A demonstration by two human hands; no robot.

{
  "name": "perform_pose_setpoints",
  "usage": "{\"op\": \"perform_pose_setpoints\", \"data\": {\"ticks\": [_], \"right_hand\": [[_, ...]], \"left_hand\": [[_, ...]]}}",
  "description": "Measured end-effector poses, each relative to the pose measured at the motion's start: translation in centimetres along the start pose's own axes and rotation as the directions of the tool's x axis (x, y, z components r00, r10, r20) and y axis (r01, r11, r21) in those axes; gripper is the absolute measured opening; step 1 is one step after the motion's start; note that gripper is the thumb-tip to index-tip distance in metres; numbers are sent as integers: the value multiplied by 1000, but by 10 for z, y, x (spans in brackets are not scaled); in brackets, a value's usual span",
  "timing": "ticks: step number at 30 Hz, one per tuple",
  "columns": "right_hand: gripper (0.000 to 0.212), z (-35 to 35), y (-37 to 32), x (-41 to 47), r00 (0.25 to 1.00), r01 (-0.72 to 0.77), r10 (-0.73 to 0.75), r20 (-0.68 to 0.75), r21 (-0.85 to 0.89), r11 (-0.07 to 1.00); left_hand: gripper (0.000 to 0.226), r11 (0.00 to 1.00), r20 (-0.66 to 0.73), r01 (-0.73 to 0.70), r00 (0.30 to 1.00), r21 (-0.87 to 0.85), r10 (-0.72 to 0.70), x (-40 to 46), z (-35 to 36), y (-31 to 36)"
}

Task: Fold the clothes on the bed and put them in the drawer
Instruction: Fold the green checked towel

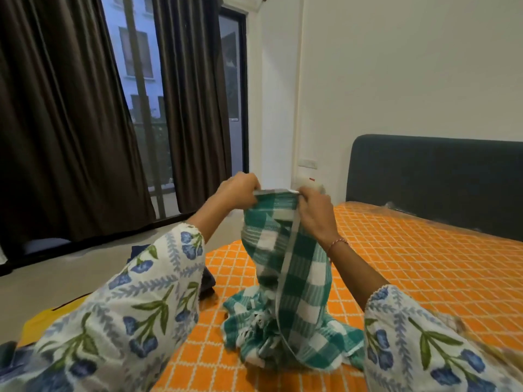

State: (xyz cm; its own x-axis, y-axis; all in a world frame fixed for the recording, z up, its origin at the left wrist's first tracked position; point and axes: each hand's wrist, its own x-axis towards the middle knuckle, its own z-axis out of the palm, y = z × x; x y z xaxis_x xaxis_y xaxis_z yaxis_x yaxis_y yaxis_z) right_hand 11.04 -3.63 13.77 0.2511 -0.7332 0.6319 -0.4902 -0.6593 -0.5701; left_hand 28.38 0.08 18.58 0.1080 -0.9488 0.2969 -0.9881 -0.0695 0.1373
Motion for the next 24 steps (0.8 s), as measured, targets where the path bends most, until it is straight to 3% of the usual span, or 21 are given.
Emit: {"op": "perform_pose_setpoints", "data": {"ticks": [2,4,7,10,12,13,15,16,18,20,21,22,24], "right_hand": [[28,-3,1,4,991,-121,129,-43,155,980],[28,-6,4,8,975,-185,211,-76,252,950],[27,-13,13,13,917,-292,371,-145,391,873],[23,-29,29,19,860,-341,454,-232,401,850],[20,-40,41,19,847,-349,451,-283,344,872],[17,-45,46,18,853,-348,435,-289,307,886],[21,-50,53,14,878,-330,388,-280,231,915],[25,-52,55,13,890,-321,369,-268,206,924],[27,-53,60,13,902,-319,357,-245,182,930],[26,-54,63,15,895,-334,377,-238,203,920],[26,-55,65,14,887,-348,396,-237,220,911],[26,-56,66,14,882,-358,408,-235,228,905],[27,-57,68,12,887,-368,413,-205,224,902]], "left_hand": [[17,992,-67,123,990,0,-123,-4,6,-5],[12,961,-130,257,954,-101,-268,-5,18,-15],[22,866,-193,453,849,-213,-491,-12,47,-34],[23,681,-154,577,701,-450,-696,-19,68,-53],[24,564,-96,560,653,-607,-751,-16,69,-63],[22,508,-66,501,664,-701,-745,-13,67,-67],[11,395,2,335,765,-856,-644,-6,56,-63],[12,413,-2,263,841,-872,-540,-5,50,-57],[18,658,-98,123,953,-743,-288,-8,38,-45],[22,914,-201,25,973,-404,-115,-11,28,-40],[22,982,-230,28,971,-185,-70,-13,26,-41],[21,999,-260,37,965,-20,-41,-14,25,-44],[18,990,-297,73,954,123,-34,-15,28,-56]]}}
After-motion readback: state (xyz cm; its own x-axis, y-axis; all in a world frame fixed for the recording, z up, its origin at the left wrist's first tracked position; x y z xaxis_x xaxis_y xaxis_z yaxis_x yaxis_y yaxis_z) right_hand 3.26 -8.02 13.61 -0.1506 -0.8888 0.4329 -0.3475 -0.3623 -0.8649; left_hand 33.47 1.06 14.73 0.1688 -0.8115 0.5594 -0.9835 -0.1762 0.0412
